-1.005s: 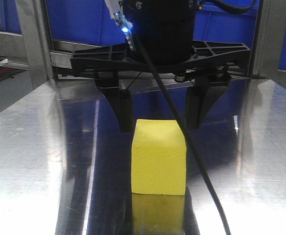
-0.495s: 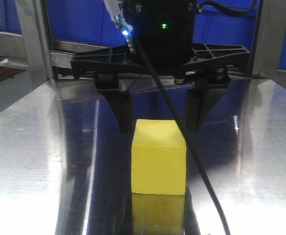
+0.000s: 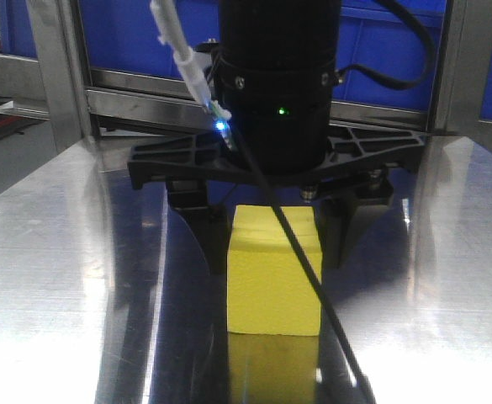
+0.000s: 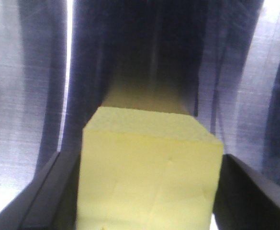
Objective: Place yellow foam block on left shelf second layer
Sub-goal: 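Close the right gripper on the yellow foam cube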
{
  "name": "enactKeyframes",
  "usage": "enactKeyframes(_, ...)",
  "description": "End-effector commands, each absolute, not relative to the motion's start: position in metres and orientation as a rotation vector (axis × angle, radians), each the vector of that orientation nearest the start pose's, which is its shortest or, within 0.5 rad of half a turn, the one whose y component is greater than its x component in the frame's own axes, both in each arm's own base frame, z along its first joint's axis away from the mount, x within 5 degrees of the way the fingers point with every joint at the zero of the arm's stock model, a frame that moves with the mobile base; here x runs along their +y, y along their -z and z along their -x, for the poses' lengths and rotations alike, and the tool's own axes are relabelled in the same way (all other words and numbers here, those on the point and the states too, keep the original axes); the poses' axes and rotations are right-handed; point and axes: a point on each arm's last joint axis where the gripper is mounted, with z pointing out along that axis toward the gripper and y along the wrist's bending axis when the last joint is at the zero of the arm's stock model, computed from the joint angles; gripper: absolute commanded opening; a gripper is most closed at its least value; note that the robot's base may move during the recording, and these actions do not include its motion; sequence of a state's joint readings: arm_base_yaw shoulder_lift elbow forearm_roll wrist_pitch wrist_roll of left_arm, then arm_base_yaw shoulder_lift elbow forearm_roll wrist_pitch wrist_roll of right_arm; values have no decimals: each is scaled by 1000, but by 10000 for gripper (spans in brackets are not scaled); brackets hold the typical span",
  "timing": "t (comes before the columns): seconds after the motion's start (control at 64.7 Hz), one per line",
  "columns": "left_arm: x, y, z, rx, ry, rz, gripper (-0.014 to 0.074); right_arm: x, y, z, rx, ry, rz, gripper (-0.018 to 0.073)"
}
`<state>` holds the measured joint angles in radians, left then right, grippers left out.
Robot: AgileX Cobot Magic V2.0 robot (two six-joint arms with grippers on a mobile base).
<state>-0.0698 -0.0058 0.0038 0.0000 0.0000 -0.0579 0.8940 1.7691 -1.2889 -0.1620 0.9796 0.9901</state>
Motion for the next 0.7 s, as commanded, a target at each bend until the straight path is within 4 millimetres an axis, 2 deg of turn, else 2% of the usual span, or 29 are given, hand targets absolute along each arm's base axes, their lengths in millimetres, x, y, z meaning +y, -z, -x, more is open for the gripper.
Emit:
enactKeyframes(0.0,-4,-212,-54,1408,113,-2,124,265,-248,-231,2843,-201,-30,596)
enactKeyframes(0.17,-4,-212,-54,1408,113,-2,124,264,-248,-232,2839,-207,-35,583)
enactKeyframes(0.355,-4,-212,-54,1408,113,-2,124,264,-248,-233,2834,-216,-35,472)
enactKeyframes(0.541,-4,-212,-54,1408,113,-2,124,264,-249,-233,2832,-217,-31,468)
enactKeyframes(0.68,-4,-212,-54,1408,113,-2,124,262,-261,-232,2781,-237,86,468)
